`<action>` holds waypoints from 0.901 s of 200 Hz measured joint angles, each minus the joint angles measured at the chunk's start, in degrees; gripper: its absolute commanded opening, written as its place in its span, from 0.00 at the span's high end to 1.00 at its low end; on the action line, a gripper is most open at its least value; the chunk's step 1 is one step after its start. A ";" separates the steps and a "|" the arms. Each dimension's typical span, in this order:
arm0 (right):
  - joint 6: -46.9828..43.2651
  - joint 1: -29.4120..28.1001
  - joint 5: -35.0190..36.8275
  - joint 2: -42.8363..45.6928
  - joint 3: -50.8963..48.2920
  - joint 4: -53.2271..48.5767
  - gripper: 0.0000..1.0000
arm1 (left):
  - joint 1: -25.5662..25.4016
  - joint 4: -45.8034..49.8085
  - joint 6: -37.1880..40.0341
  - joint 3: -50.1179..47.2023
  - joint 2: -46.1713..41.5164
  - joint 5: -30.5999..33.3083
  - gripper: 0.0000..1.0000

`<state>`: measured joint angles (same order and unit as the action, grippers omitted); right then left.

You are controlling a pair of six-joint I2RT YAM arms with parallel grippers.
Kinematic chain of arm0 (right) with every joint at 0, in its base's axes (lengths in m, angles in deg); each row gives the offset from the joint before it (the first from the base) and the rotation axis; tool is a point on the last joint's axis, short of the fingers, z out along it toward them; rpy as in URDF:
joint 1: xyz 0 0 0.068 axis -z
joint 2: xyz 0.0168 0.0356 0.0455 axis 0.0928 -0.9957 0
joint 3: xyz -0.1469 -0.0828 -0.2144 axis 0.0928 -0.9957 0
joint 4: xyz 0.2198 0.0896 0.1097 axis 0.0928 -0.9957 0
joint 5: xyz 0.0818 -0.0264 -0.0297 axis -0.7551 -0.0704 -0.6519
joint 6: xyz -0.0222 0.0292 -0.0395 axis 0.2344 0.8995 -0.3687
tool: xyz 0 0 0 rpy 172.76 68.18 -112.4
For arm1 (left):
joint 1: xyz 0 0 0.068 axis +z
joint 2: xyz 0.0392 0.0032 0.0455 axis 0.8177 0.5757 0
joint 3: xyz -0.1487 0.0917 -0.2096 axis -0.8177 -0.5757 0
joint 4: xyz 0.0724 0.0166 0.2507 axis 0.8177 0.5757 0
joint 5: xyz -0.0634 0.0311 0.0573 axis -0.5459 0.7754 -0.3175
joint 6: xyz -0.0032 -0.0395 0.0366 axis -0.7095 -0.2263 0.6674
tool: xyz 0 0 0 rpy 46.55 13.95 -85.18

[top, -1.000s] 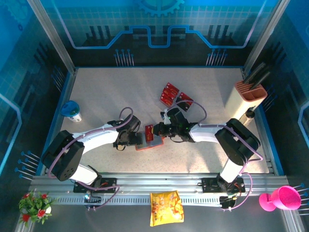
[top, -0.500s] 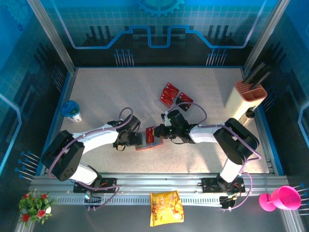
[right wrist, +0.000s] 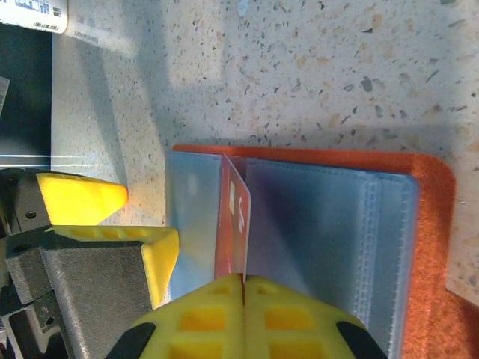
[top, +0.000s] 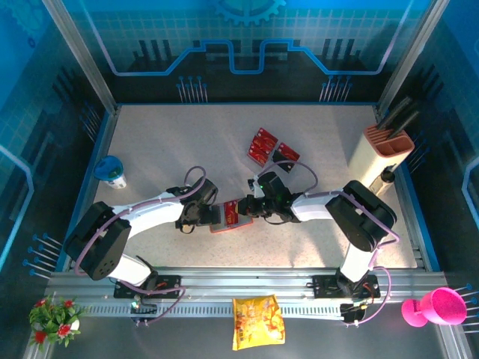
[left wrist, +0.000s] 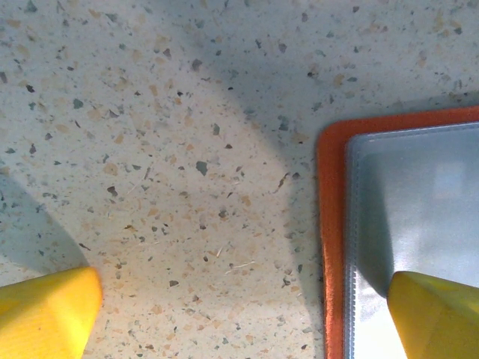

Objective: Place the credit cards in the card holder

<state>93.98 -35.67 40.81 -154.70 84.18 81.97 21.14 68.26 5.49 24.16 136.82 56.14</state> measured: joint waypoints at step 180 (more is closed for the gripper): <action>-4.09 -0.07 -4.26 -5.31 7.34 -9.79 1.00 | -0.11 -0.07 -0.02 0.00 0.00 0.07 0.01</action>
<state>89.89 -35.73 36.55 -160.01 91.53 72.18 21.03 68.19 5.47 24.16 136.82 56.21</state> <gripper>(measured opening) 0.058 0.992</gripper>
